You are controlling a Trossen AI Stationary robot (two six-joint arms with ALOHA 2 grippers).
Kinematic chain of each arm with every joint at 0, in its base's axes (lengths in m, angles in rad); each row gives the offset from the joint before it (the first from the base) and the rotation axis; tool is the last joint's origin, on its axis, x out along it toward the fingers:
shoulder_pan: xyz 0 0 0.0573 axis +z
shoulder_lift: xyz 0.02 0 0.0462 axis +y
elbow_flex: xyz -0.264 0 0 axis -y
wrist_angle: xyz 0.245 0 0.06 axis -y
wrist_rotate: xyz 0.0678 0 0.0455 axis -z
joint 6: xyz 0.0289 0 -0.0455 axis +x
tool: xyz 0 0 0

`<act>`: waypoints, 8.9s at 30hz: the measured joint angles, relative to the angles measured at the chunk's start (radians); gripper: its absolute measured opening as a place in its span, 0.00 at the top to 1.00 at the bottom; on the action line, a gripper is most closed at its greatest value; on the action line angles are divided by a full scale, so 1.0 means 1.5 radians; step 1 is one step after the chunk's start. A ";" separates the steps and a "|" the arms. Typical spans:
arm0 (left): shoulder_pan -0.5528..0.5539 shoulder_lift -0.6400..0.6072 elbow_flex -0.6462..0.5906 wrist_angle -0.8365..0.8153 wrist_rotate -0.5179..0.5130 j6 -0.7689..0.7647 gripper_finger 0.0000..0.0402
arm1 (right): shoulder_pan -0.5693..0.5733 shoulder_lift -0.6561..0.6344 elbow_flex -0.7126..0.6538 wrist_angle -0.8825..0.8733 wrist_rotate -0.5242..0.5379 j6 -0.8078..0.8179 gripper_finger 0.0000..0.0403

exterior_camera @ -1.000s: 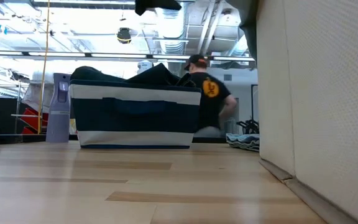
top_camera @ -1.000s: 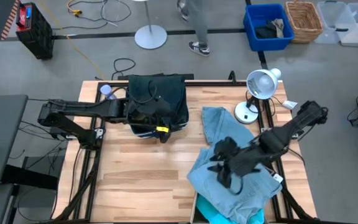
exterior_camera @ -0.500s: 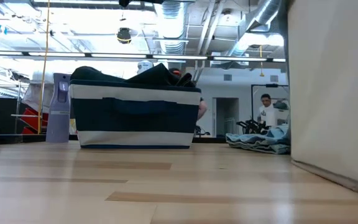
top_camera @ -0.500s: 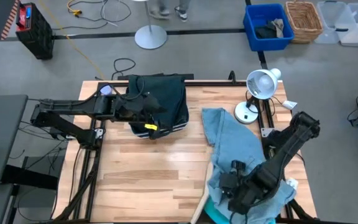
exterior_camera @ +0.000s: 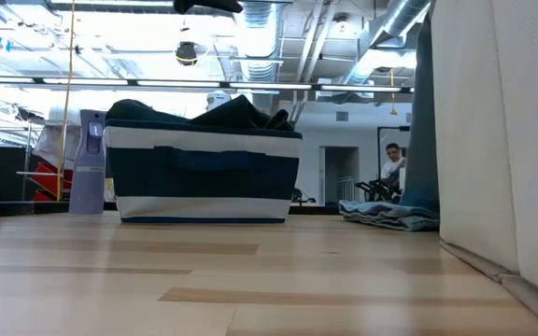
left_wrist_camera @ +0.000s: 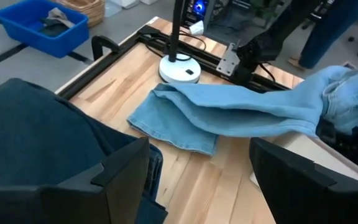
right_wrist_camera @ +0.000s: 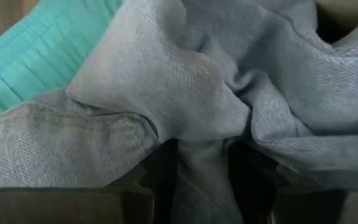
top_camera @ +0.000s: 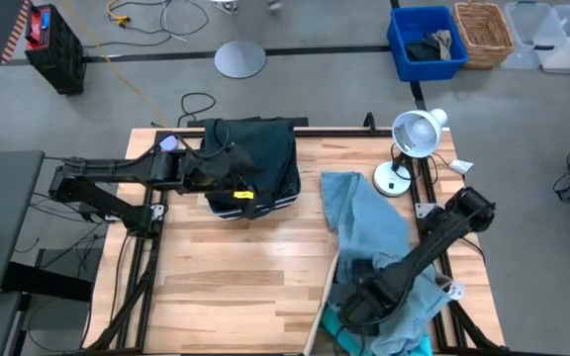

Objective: Sort clothes
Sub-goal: Put the blue pants into the white laundry organizer

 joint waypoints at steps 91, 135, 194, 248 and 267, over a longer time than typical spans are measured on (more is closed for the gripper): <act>0.079 -0.259 -0.001 -0.216 0.150 0.100 0.32 | -0.443 -0.138 0.088 -0.312 0.026 0.342 0.38; 0.079 -0.232 0.000 -0.200 0.109 0.083 0.32 | -0.517 -0.013 0.099 -0.259 -0.193 0.170 0.35; 0.079 -0.233 -0.001 -0.203 0.117 0.101 0.32 | -0.426 -0.092 0.269 -0.357 0.057 0.285 1.00; 0.079 -0.125 -0.001 -0.026 0.023 -0.065 0.32 | 0.098 0.047 0.305 -0.264 0.137 0.199 0.91; 0.074 -0.026 0.000 -0.005 0.167 0.014 0.32 | 0.116 0.007 0.305 -0.139 0.199 0.221 0.27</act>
